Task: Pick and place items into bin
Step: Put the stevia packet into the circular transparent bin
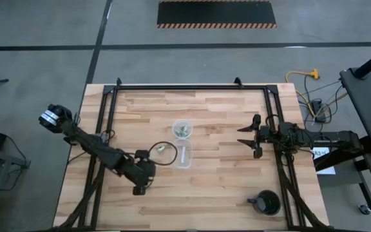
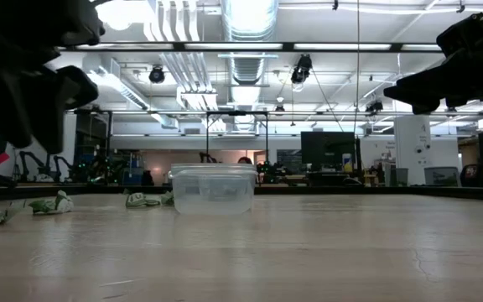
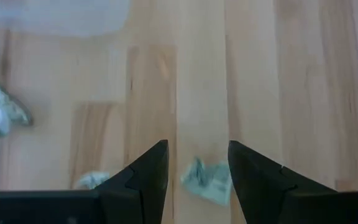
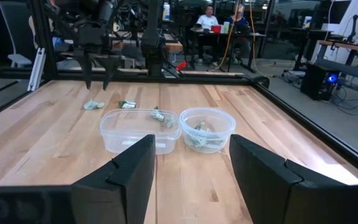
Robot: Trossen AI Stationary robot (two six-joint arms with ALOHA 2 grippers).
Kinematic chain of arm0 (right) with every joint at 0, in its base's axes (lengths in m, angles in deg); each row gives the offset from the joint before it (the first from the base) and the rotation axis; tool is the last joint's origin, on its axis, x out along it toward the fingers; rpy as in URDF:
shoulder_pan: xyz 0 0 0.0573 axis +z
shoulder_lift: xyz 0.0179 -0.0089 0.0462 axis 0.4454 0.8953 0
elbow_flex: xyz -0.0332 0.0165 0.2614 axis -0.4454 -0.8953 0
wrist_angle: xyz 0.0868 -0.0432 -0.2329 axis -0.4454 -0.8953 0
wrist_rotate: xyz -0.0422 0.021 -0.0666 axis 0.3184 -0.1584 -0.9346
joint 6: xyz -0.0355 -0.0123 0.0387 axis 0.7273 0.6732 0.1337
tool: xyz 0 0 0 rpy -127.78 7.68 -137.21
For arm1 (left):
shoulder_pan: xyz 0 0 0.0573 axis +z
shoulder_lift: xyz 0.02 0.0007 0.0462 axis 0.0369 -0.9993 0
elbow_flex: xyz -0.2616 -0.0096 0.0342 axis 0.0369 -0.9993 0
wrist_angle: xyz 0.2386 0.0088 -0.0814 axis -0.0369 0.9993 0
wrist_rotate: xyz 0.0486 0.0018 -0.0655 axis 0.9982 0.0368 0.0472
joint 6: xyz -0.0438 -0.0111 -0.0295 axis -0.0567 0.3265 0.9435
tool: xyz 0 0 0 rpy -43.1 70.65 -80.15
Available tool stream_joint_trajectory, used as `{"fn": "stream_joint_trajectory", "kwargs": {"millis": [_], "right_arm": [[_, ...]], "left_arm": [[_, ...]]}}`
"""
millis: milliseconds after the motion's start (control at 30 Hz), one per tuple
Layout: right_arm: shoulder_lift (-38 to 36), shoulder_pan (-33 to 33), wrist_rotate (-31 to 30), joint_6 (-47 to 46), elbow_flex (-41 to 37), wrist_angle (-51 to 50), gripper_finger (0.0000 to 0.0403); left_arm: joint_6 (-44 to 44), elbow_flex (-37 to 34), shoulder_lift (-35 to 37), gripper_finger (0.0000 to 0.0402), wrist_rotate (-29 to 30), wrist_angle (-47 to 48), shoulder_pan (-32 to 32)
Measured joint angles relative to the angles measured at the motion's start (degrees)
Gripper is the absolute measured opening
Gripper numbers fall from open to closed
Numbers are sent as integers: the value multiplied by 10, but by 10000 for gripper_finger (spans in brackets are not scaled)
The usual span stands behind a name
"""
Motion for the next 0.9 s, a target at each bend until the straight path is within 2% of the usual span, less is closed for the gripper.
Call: {"fn": "stream_joint_trajectory", "kwargs": {"millis": [133,233,400,900], "right_arm": [[0,0,0,0,0,0,196],[0,0,0,0,0,0,196],[0,0,0,0,0,0,196],[0,0,0,0,0,0,196]], "left_arm": [[23,0,5,149,-10,8,-10],[60,-1,5,149,-44,8,-11],[63,-1,-20,149,-59,7,-14],[63,8,-166,148,-53,4,-15]]}}
